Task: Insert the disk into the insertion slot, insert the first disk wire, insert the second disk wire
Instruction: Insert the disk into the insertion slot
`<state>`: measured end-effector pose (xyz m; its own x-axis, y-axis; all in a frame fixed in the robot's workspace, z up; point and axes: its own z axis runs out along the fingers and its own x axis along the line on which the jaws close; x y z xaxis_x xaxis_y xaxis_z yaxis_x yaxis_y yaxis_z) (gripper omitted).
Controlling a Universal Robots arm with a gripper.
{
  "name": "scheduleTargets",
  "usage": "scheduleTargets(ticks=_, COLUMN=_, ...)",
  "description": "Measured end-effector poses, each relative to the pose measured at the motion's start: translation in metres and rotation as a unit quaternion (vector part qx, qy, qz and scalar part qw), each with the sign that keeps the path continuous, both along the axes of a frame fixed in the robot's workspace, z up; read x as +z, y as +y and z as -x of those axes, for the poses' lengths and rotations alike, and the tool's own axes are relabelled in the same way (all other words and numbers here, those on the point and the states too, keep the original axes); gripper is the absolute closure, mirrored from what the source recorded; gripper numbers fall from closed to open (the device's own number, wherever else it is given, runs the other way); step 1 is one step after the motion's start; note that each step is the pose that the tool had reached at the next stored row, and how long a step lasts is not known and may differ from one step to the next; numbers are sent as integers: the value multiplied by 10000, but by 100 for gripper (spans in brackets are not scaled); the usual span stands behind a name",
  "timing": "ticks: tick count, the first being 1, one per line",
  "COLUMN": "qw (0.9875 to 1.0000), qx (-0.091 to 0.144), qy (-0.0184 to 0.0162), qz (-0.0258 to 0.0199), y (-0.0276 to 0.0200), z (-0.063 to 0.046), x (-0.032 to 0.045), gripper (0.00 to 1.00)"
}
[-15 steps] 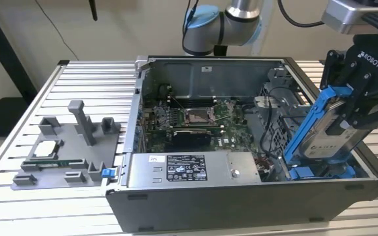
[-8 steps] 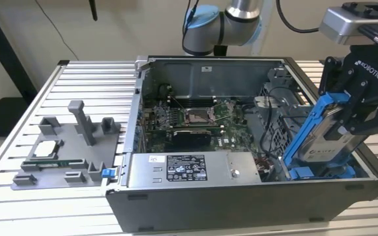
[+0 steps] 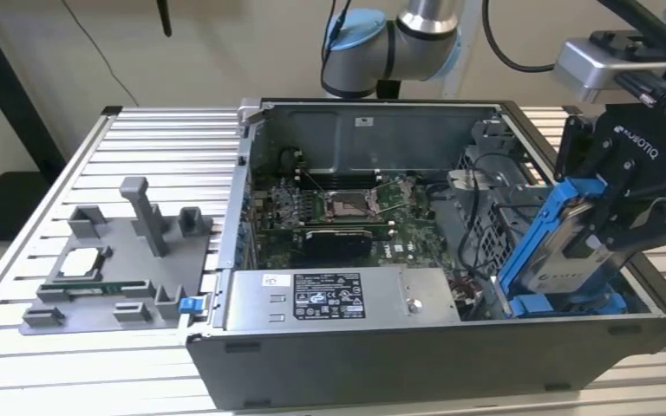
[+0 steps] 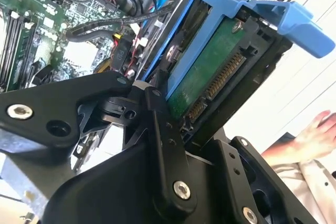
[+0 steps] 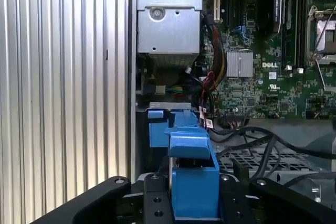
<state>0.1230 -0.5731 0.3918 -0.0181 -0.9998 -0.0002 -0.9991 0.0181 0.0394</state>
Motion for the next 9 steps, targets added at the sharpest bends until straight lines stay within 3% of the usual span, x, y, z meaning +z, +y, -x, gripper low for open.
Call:
scheduleTargets(ticks=6, qw=10000, qx=0, qy=0, qz=0, y=0, z=0, x=-100, gripper=100)
scheduleTargets(ticks=9, qw=10000, qx=0, qy=0, qz=2, y=0, z=-1, x=-102, gripper=100)
